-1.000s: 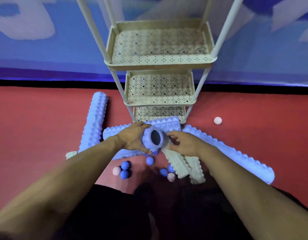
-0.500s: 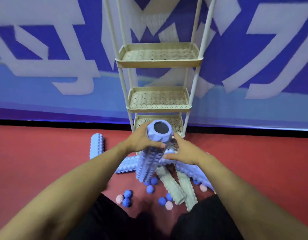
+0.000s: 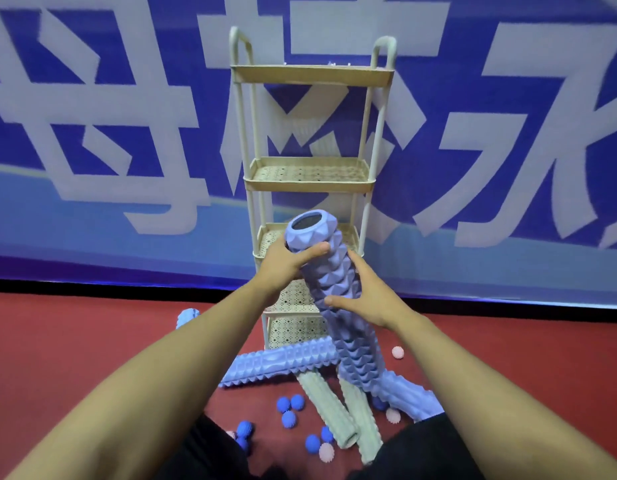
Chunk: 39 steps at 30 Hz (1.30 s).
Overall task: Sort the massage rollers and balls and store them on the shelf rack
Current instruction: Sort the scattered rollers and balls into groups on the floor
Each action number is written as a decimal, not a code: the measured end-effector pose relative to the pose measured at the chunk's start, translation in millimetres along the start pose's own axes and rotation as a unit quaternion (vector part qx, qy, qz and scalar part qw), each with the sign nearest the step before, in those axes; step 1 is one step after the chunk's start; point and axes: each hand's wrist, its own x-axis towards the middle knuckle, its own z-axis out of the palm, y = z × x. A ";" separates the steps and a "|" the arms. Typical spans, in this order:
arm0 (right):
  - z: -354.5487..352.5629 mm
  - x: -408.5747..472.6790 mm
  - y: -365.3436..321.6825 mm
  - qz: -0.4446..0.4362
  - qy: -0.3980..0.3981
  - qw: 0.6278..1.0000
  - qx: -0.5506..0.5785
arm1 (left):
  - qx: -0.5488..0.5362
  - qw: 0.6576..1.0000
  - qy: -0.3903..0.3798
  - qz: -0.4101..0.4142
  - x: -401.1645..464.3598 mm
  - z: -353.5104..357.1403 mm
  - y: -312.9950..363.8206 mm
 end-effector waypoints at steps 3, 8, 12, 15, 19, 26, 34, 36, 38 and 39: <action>-6.0 -3.8 -16.5 -0.017 0.018 1.000 0.012 | -0.047 0.998 0.038 -0.018 -3.4 0.8 16.0; -13.9 -11.8 -34.5 -0.036 0.014 0.999 0.018 | -0.099 0.989 0.089 -0.062 -6.6 -3.4 34.1; -24.8 -12.7 -41.3 -0.029 0.019 0.999 0.009 | -0.134 0.983 0.094 -0.081 -6.7 -7.3 39.2; -37.9 -15.7 -36.1 0.007 0.003 0.999 -0.037 | -0.168 0.976 0.108 -0.085 -3.4 -7.2 38.9; -48.7 -16.1 -12.2 0.055 -0.014 0.993 -0.103 | -0.202 0.965 0.133 -0.101 7.5 -3.5 28.4; -55.3 -1.1 32.1 0.091 -0.007 0.983 -0.156 | -0.221 0.964 0.083 -0.118 34.8 19.7 -11.7; -88.5 -17.7 144.1 0.214 0.040 0.962 -0.165 | -0.095 0.968 0.006 -0.230 67.4 68.5 -117.5; -95.0 -31.4 182.1 0.267 0.033 0.951 -0.151 | -0.059 0.966 -0.004 -0.253 70.2 85.1 -157.0; -100.2 -40.5 222.1 0.304 0.039 0.934 -0.185 | 0.001 0.964 -0.021 -0.264 72.4 103.0 -199.9; -102.2 -42.9 243.6 0.322 0.035 0.920 -0.221 | 0.032 0.962 -0.031 -0.269 73.2 112.7 -220.6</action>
